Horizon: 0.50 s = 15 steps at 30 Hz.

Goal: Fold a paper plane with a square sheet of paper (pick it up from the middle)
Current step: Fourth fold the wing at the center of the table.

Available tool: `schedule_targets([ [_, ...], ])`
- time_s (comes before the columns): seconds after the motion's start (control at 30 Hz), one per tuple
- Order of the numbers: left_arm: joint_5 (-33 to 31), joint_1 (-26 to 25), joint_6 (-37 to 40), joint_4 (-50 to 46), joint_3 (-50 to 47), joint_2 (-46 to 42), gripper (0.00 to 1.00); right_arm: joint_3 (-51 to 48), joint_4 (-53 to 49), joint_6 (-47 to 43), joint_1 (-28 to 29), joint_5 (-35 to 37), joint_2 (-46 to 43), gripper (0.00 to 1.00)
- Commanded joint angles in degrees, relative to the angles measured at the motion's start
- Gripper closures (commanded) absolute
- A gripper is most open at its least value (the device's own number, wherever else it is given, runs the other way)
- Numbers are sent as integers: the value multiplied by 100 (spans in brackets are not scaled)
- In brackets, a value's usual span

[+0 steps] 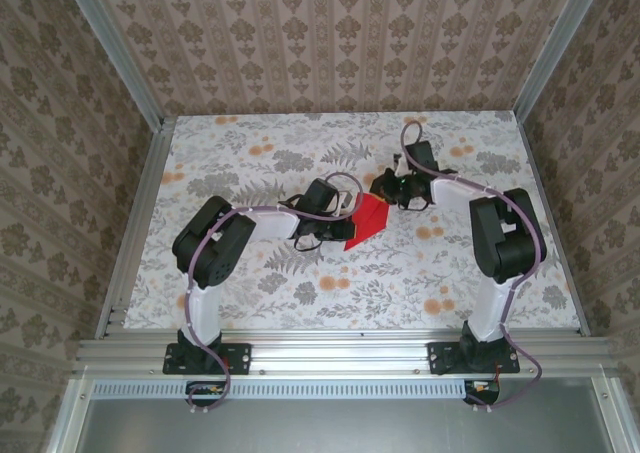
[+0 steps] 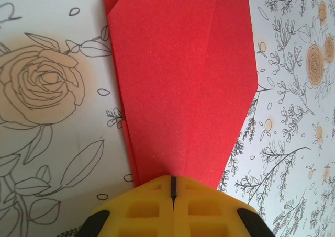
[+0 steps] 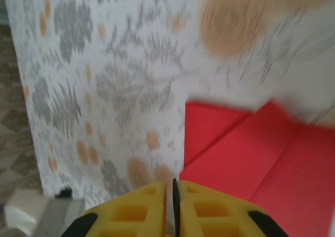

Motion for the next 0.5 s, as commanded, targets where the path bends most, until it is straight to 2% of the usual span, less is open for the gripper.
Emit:
schedule_targets([
  [0.0,-276,-52,-58,-1033,-173,267,100,-286,77,242,151,-379,32,87],
  [0.13,-294,-52,-93,-1018,-191,255,100,-311,79,262,341,-582,269,89],
  [0.47,-137,-28,-164,-964,-139,26,100,-433,125,302,357,-536,718,91],
])
